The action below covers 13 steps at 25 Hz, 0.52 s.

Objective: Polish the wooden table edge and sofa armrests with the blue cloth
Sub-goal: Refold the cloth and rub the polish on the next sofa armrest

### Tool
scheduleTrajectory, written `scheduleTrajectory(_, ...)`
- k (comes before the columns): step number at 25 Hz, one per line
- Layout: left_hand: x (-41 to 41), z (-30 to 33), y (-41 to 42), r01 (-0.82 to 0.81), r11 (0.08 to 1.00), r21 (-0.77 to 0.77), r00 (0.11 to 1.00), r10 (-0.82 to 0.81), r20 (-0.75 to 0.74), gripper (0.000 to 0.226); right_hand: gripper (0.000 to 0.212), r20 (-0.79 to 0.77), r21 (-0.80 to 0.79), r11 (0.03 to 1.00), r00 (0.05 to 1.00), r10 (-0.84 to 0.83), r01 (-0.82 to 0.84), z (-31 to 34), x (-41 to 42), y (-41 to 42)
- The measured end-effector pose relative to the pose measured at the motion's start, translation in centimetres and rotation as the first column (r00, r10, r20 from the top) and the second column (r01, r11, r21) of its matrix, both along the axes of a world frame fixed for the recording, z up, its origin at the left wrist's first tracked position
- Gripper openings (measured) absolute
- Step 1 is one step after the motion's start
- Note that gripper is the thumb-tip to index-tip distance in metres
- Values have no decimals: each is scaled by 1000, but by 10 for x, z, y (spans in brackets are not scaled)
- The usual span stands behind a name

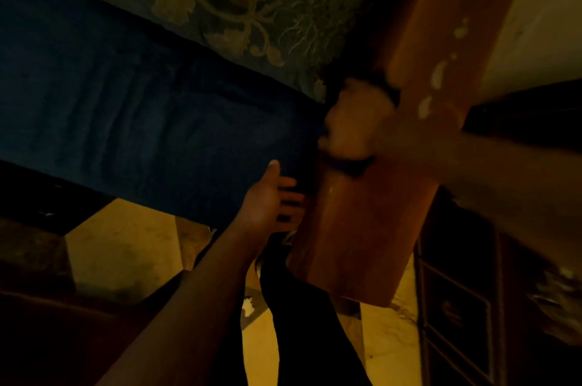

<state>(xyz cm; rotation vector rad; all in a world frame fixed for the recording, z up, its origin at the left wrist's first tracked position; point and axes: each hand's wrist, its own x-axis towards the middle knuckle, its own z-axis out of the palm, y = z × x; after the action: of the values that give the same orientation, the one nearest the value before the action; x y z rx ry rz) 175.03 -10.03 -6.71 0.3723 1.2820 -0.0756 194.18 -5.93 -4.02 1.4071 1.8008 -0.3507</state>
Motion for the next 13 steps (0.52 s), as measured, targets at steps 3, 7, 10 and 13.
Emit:
scheduleTrajectory(3, 12, 0, 4, -69, 998, -10, 990, 67, -127, 62, 52, -395, 32, 998, 916, 69, -62, 4, -28, -95)
scheduleTrajectory(7, 61, -4, 29, 81, 984, 156, 992, -63, -113, 62, 61, -494, 335, 926, 869, 16, 173, 9, 58, -116)
scheduleTrajectory(10, 112, 2, 49, 134, 941, 312, 990, -118, -71, 71, 66, -544, 387, 595, 695, -469, 705, 2, 62, -140)
scheduleTrajectory(13, 156, 6, 60, 167, 860, 482, 985, -132, -107, 70, 79, -515, 451, 364, 571, -639, 815, -12, 37, -159)
